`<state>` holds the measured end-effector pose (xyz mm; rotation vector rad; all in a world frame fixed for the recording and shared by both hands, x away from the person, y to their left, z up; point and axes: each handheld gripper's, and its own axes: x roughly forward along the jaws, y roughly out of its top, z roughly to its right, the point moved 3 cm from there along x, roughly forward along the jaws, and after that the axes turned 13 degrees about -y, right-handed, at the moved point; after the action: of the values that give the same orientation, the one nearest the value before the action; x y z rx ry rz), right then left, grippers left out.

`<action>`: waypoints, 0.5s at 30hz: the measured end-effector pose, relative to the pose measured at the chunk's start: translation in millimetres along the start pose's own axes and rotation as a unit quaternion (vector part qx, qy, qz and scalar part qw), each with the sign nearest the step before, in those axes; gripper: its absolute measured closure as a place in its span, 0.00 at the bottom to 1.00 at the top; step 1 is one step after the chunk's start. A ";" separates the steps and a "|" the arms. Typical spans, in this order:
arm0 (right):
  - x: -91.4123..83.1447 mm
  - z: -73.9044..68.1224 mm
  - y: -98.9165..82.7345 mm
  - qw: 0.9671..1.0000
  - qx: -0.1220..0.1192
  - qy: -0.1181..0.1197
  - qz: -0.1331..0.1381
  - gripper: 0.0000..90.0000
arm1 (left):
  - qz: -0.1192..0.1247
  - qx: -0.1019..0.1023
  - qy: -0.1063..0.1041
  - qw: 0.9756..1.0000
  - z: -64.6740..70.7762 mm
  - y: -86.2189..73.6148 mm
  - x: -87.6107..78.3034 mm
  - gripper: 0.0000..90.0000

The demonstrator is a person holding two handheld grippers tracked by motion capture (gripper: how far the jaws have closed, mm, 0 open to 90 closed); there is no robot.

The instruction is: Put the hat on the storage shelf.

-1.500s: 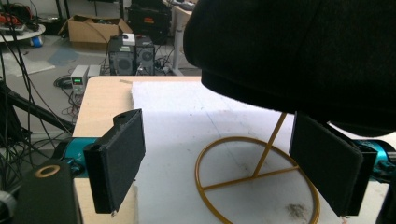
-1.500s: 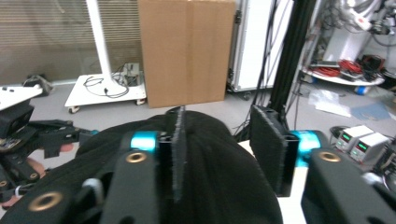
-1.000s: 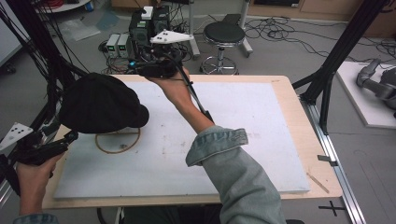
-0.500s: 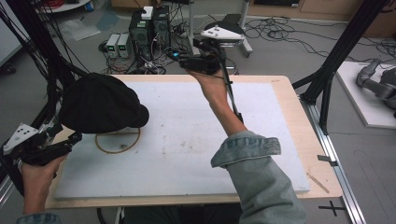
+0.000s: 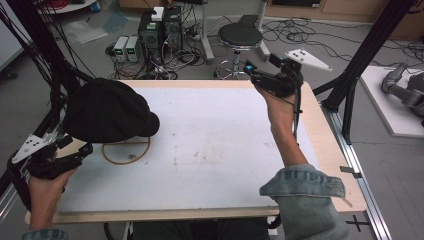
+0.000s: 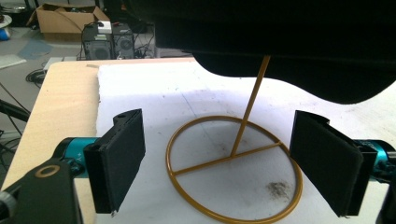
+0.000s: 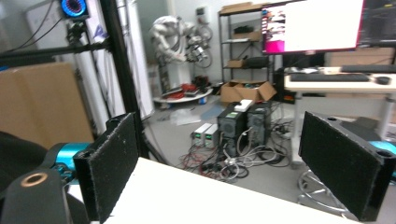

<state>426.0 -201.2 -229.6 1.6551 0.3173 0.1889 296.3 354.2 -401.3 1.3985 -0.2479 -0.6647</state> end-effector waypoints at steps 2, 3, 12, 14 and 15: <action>-5.2 7.4 -3.9 1.000 0.006 -0.007 -0.005 0.14 | 0.001 -0.002 0.001 1.000 0.7 -1.8 0.3 0.21; -9.3 13.2 -7.1 1.000 0.010 -0.012 -0.005 0.14 | 0.000 -0.003 0.001 1.000 1.1 -2.2 0.5 0.21; -38.8 51.1 -37.3 0.999 0.028 -0.046 -0.005 0.14 | -0.009 0.006 -0.004 1.000 6.6 -8.3 7.2 0.21; -45.5 57.1 -47.6 0.998 0.025 -0.058 -0.005 0.14 | -0.007 0.008 -0.004 1.000 6.8 -9.8 7.5 0.21; -45.5 57.1 -47.6 0.998 0.025 -0.058 -0.005 0.14 | -0.006 0.008 -0.003 1.000 6.9 -10.4 7.5 0.21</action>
<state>396.0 -265.5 -280.3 1.7068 0.2435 0.0772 295.7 344.0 -411.6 1.4135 -0.2499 -0.6788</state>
